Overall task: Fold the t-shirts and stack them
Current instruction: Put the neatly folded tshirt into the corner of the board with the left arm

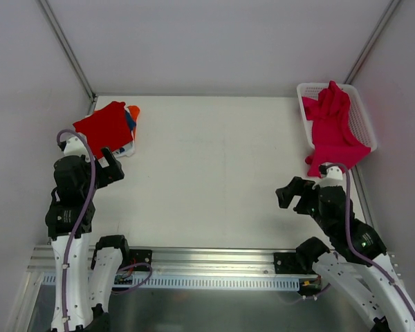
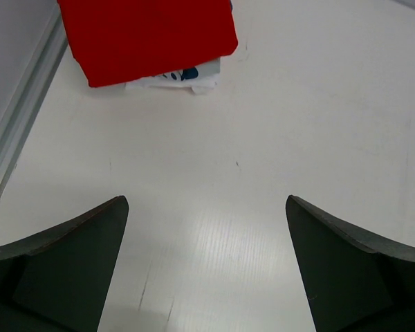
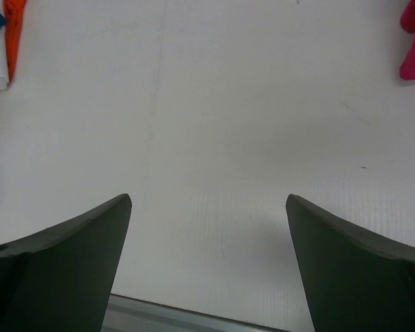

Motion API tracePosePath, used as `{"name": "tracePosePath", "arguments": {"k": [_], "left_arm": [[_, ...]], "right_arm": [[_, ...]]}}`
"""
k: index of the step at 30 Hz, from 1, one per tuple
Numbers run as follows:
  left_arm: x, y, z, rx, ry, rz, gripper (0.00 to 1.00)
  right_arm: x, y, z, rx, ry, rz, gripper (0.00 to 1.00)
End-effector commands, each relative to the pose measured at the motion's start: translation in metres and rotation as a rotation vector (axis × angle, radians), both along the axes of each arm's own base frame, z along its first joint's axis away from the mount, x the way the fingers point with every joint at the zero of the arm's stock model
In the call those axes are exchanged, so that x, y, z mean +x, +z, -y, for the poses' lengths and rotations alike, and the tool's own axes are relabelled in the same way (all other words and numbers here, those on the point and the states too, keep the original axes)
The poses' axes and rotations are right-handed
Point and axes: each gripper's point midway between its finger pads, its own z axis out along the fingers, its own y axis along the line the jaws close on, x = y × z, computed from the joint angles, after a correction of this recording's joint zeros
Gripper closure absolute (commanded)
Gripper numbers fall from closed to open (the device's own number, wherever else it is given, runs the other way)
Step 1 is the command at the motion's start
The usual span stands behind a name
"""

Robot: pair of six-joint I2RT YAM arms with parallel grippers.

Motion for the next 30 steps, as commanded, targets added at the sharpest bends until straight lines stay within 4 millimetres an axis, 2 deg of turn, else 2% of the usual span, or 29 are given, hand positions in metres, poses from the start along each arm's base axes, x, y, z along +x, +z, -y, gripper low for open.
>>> {"name": "tracePosePath", "arguments": {"k": [1, 2, 5, 7, 8, 12, 14, 18, 21, 30], "left_arm": [[-0.003, -0.014, 0.004, -0.039, 0.004, 0.004, 0.01], [-0.005, -0.023, 0.004, -0.043, 0.007, -0.002, 0.01], [-0.006, -0.022, 0.007, -0.037, -0.003, 0.045, 0.01], [-0.007, -0.017, 0.013, -0.042, -0.037, 0.071, 0.01], [-0.008, -0.014, 0.014, -0.043, -0.046, 0.09, 0.01], [-0.009, -0.015, 0.019, -0.044, -0.073, 0.11, 0.01], [-0.009, -0.016, 0.02, -0.048, -0.083, 0.107, 0.01], [-0.009, -0.015, 0.021, -0.049, -0.087, 0.111, 0.01], [-0.01, -0.016, 0.023, -0.051, -0.097, 0.112, 0.01], [-0.013, -0.016, 0.011, -0.019, -0.036, 0.115, 0.01]], "right_arm": [[-0.014, -0.009, 0.017, -0.147, 0.025, -0.077, 0.0], [-0.02, -0.019, 0.024, -0.204, 0.019, -0.139, 0.01], [-0.023, -0.008, 0.019, -0.196, 0.054, -0.148, 0.01], [-0.028, 0.002, 0.003, -0.146, 0.151, -0.106, 0.0], [-0.029, 0.013, 0.0, -0.119, 0.179, -0.041, 0.01], [-0.034, 0.028, 0.018, -0.172, 0.16, 0.049, 0.01], [-0.036, 0.032, 0.006, -0.153, 0.23, 0.077, 0.01], [-0.038, 0.013, -0.021, -0.128, 0.37, 0.044, 0.01], [-0.044, 0.011, -0.03, -0.124, 0.442, 0.047, 0.01], [-0.045, 0.013, -0.021, -0.112, 0.4, 0.089, 0.01]]}}
